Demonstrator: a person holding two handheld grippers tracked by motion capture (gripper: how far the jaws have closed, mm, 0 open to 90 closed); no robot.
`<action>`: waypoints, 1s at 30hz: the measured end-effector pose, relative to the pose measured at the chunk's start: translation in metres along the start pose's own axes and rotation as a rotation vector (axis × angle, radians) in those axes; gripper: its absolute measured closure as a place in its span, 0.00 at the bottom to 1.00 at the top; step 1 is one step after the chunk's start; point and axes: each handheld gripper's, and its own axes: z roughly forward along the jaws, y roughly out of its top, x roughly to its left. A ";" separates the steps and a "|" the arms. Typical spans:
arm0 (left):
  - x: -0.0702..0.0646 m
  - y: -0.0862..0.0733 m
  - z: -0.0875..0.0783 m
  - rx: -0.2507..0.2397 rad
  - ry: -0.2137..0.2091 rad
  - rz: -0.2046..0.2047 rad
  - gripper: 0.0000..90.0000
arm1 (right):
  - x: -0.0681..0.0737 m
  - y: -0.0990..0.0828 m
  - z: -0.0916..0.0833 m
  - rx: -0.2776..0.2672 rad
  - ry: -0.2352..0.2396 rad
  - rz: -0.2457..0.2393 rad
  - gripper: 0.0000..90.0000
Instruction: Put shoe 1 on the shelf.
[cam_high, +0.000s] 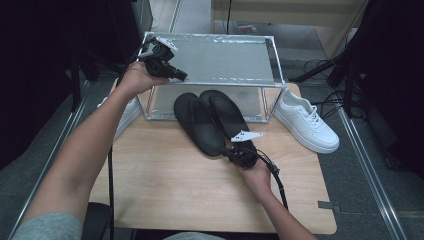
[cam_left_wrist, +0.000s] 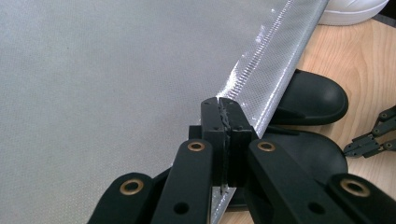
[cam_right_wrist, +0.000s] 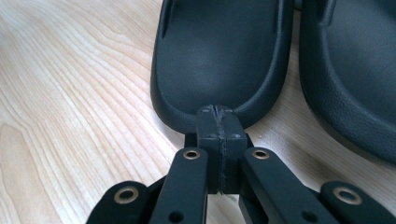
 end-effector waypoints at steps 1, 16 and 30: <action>0.000 0.000 0.000 -0.001 0.001 0.000 1.00 | 0.000 0.000 0.001 0.001 0.001 0.000 1.00; -0.002 0.001 0.002 0.001 0.006 0.001 1.00 | 0.011 0.010 0.016 -0.001 -0.001 -0.014 1.00; -0.002 0.001 0.002 0.007 0.008 -0.010 1.00 | 0.021 0.022 0.031 -0.019 0.025 -0.003 1.00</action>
